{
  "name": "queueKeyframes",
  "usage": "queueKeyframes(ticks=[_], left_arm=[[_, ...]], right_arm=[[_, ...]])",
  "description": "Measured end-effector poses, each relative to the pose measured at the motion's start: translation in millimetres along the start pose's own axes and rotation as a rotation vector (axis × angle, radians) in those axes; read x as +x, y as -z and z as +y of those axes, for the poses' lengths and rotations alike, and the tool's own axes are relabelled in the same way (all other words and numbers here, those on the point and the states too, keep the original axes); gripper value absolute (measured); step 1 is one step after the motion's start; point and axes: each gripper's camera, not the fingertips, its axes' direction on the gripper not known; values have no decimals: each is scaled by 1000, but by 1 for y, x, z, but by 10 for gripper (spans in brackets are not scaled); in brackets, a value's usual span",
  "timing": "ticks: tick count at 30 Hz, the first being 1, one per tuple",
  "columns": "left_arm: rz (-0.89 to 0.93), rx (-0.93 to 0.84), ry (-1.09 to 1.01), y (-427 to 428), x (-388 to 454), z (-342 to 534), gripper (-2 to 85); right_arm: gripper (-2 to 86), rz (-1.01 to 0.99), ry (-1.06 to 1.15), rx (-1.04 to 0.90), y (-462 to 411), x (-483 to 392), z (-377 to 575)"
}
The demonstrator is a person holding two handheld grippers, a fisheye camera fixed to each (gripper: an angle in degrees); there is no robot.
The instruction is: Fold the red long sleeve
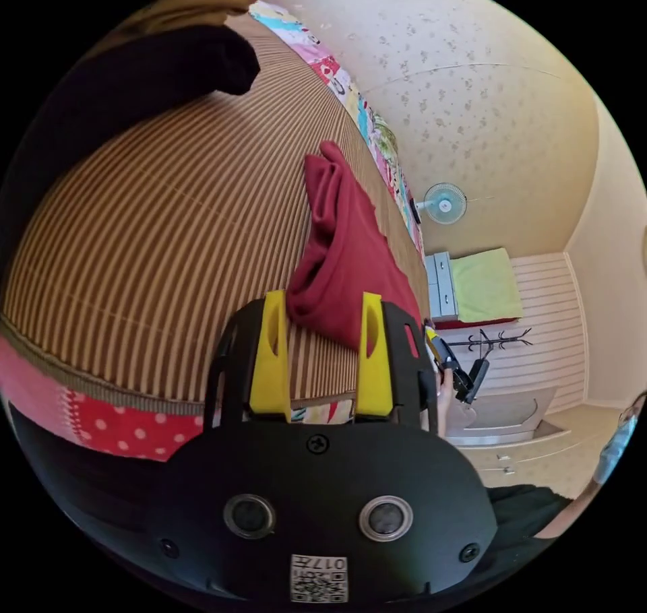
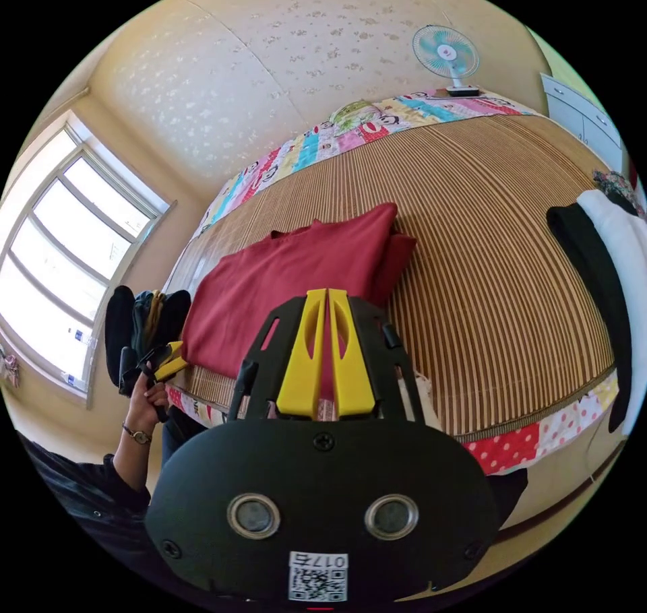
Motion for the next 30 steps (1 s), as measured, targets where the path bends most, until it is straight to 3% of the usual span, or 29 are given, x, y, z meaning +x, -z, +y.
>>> queueKeyframes(ticks=[4, 6, 9, 11, 15, 18, 21, 26, 30], left_arm=[[12, 7, -61, -12, 39, -27, 71], [76, 69, -193, -8, 89, -32, 61], [31, 73, -455, -27, 198, -28, 53], [45, -9, -660, -71, 274, -4, 54], [42, -205, -872, -155, 333, 62, 61], [274, -262, -1008, -172, 342, 109, 52], [192, -183, -855, -164, 318, 103, 79], [87, -34, -431, -129, 230, 45, 143], [7, -77, -290, -133, 195, 27, 162]], right_arm=[[6, -25, -20, 10, 17, 17, 6], [6, -3, -31, 25, 37, 32, 11], [7, 18, -90, 54, 60, 58, 21], [9, -4, -138, 81, 71, 76, 29], [25, -92, -201, 98, 81, 114, 41], [57, -153, -207, 125, 90, 136, 47], [100, -234, -216, 113, 91, 160, 42], [140, -367, -192, 52, 66, 177, 11], [197, -476, -126, -140, 8, 166, -28]])
